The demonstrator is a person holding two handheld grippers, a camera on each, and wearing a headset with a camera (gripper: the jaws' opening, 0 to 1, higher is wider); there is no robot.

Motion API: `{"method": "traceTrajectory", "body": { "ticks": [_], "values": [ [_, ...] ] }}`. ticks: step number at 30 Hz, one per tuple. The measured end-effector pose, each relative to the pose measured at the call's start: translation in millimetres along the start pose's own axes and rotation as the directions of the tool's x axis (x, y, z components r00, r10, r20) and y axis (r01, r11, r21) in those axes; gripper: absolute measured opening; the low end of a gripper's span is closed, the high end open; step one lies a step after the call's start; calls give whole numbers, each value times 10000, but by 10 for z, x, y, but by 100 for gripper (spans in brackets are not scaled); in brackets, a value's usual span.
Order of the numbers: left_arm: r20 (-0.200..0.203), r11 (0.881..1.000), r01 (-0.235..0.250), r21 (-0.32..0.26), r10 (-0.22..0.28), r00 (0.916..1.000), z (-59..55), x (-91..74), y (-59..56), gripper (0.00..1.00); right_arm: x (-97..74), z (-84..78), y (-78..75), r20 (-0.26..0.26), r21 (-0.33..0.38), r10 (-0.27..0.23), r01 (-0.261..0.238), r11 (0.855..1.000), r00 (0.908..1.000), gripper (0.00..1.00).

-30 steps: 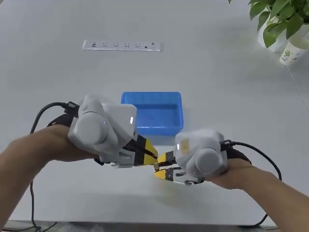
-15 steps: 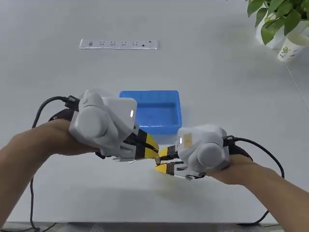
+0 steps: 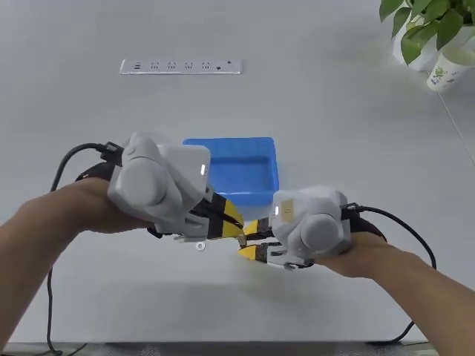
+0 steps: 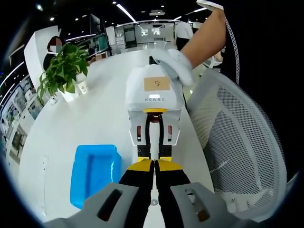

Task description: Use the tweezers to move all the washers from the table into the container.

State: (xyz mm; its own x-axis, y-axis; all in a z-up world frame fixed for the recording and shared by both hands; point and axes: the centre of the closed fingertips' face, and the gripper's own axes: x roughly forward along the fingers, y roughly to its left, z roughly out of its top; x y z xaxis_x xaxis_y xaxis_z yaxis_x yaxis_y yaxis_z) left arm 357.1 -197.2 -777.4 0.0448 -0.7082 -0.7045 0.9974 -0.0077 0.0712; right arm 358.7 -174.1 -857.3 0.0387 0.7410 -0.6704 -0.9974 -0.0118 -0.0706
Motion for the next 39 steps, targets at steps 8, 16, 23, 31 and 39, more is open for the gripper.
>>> {"method": "traceTrajectory", "body": {
  "ticks": [8, 16, 23, 31, 39],
  "values": [
    [-72, 9999, 88, -55, -88, 9999, -23, 27, 11, 5, 34, -24, 2, -32, 75, 99, -99, 9999, 9999, 13],
    [-141, 9998, 151, -131, -152, 9998, -50, 57, 24, 5, 65, -45, 7, -77, 152, 198, -196, 9997, 9998, 13],
    [-152, 9998, 154, -115, -156, 9998, -58, 79, 31, 5, 89, -65, 8, -89, 188, 208, -206, 9996, 9997, 14],
    [-50, 9995, 128, -273, -130, 9999, -46, 88, 54, 5, 92, -71, 6, -69, 300, 184, -182, 9994, 9998, 15],
    [15, 9992, 134, -372, -133, 9999, -38, 95, 68, 5, 71, -41, -12, 93, 545, 138, -143, 9984, 9999, 14]
  ]
}}
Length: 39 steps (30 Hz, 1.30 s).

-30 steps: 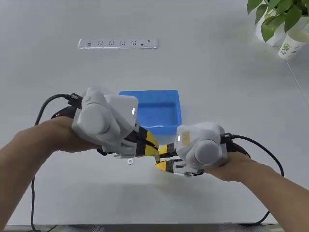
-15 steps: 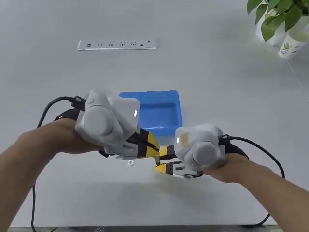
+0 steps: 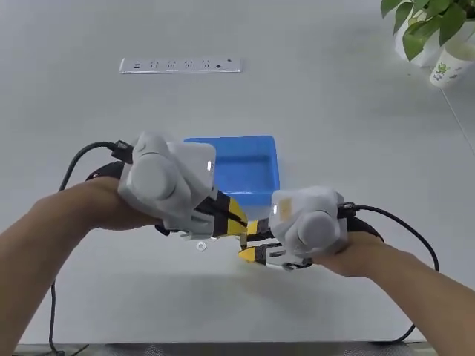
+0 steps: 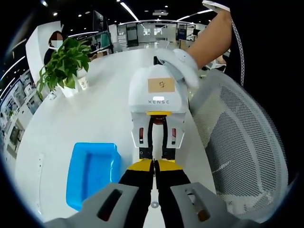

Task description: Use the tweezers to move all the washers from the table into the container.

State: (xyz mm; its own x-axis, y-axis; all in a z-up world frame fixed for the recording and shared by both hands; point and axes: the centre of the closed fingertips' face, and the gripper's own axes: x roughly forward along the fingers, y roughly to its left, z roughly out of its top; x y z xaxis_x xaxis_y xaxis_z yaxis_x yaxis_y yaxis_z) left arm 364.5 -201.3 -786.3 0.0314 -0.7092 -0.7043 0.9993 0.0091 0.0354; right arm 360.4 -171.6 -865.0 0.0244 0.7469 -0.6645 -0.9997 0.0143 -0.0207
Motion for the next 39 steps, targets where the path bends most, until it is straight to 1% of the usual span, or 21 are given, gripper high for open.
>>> {"method": "traceTrajectory", "body": {
  "ticks": [11, 18, 26, 31, 39],
  "values": [
    [-18, 10000, 27, -7, -27, 10000, -2, 18, -5, 5, -4, -3, -9, -18, 158, -47, 48, 9999, 10000, 12],
    [-127, 9999, 63, -109, -65, 9999, -30, 23, -15, 5, 4, 2, 2, -56, 315, 15, -13, 9995, 10000, 11],
    [-106, 9997, 120, -222, -123, 9999, -26, 32, -13, 5, 1, -4, 3, -49, 470, 29, -26, 9989, 10000, 10],
    [-103, 9996, 134, -237, -137, 9999, -24, 34, -15, 5, 0, -5, 4, -74, 393, 17, -14, 9992, 10000, 10],
    [-291, 9999, 111, -85, -114, 9995, -41, 13, -50, 5, 6, 1, 29, -166, 160, 85, -82, 9998, 9998, 10]
  ]
}}
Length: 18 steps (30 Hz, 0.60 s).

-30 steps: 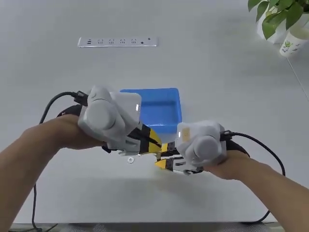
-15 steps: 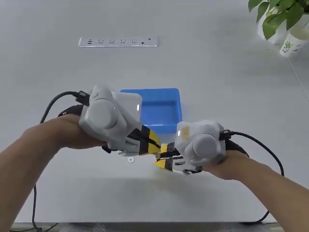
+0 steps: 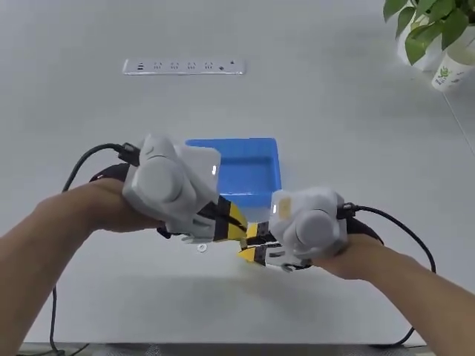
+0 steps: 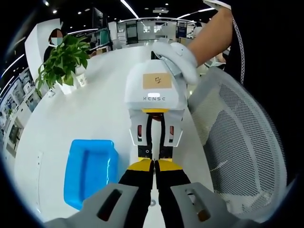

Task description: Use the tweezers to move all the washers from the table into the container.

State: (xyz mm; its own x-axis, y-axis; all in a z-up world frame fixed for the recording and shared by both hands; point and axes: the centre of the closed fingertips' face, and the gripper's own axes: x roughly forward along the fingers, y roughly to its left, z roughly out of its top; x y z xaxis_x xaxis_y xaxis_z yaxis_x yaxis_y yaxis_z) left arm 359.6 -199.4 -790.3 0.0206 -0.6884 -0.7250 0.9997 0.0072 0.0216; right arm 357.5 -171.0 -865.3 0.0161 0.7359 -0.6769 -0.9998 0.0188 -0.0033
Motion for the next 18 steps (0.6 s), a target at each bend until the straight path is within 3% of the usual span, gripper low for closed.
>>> {"method": "traceTrajectory", "body": {
  "ticks": [8, 18],
  "values": [
    [-41, 10000, 47, -30, -47, 10000, 17, -46, -25, 5, -34, 46, 33, 26, -166, 9, -8, 9999, 10000, 10],
    [2, 9999, -106, -25, 106, 9999, 122, -171, -27, 5, -153, 156, 15, 166, -402, -118, 124, 9991, 9998, 10]
  ]
}}
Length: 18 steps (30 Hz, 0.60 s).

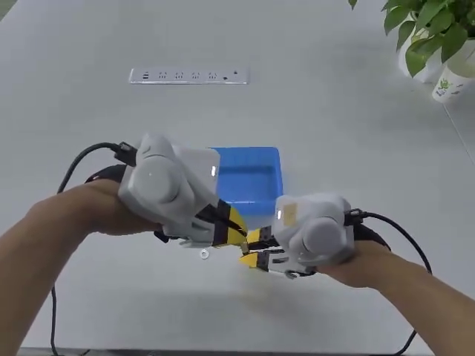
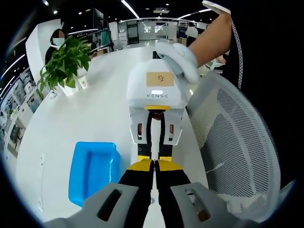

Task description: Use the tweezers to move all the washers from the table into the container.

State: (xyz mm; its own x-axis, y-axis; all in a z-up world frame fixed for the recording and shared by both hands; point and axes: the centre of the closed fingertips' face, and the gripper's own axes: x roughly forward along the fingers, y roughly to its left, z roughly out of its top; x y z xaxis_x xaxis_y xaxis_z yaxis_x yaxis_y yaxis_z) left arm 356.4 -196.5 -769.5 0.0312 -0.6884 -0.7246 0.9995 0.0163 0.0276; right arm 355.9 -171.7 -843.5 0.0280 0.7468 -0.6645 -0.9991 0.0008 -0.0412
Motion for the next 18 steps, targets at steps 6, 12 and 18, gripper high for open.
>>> {"method": "traceTrajectory", "body": {
  "ticks": [6, 12, 18],
  "values": [
    [-69, 10000, -76, 35, 77, 9999, 43, -72, 7, 5, -56, 71, -14, 106, -44, -45, 45, 10000, 9999, 10],
    [-82, 9999, -109, 66, 109, 9999, 105, -139, 37, 5, -113, 144, -48, 291, 37, -167, 166, 9999, 9994, 10],
    [-114, 9998, -146, 142, 148, 9998, 175, -212, 70, 5, -172, 229, -96, 375, -6, -239, 239, 9997, 9990, 10]
  ]
}}
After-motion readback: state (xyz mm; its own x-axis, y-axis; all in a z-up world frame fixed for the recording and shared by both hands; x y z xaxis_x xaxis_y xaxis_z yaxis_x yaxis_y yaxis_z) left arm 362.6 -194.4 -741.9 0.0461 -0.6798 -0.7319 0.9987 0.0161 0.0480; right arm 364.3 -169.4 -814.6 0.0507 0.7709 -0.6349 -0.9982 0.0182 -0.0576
